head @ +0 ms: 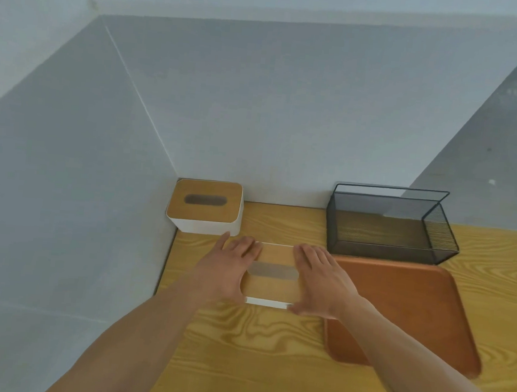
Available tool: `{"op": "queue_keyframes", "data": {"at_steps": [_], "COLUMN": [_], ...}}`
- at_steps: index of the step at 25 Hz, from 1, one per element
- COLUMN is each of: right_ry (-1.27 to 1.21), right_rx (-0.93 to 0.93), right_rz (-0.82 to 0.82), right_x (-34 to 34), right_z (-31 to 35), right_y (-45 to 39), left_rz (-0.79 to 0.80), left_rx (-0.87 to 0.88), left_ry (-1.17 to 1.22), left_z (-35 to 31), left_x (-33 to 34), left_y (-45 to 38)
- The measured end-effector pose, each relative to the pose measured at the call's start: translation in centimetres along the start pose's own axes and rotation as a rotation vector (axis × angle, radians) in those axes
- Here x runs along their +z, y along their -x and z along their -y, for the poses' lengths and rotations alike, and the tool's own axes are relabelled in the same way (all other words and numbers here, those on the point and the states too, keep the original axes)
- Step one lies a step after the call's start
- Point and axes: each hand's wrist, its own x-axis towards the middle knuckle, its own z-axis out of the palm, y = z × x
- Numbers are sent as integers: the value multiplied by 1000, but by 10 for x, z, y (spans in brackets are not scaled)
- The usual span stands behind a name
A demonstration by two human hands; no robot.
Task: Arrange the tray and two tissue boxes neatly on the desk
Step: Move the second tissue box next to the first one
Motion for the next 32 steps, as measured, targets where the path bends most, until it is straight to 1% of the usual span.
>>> {"op": "queue_keyframes", "data": {"at_steps": [4, 8, 10, 12, 14, 16, 18, 21, 32], "right_ry": [32, 56, 77, 74, 52, 34, 25, -6, -80], "right_rx": [18, 41, 33, 27, 12, 26, 49, 69, 93], "right_rz": [11, 64, -20, -106, -120, -119, -126, -117, -7], "right_x": [2, 3, 10, 24, 42, 54, 58, 52, 22], "right_z": [0, 4, 12, 27, 43, 53, 54, 51, 27], "right_y": [-7, 3, 18, 38, 58, 70, 72, 67, 24], "left_rz": [-3, 22, -44, -146, -205, -220, -214, -163, -104], "left_rx": [29, -5, -51, -106, -126, -130, -157, -198, -206], "left_ry": [-6, 16, 55, 97, 126, 130, 111, 65, -6], "left_z": [8, 4, -4, -20, -40, -56, -63, -64, -43], "left_x": [1, 4, 11, 27, 46, 60, 63, 57, 26], "left_y": [-7, 1, 14, 36, 57, 70, 71, 64, 25]}}
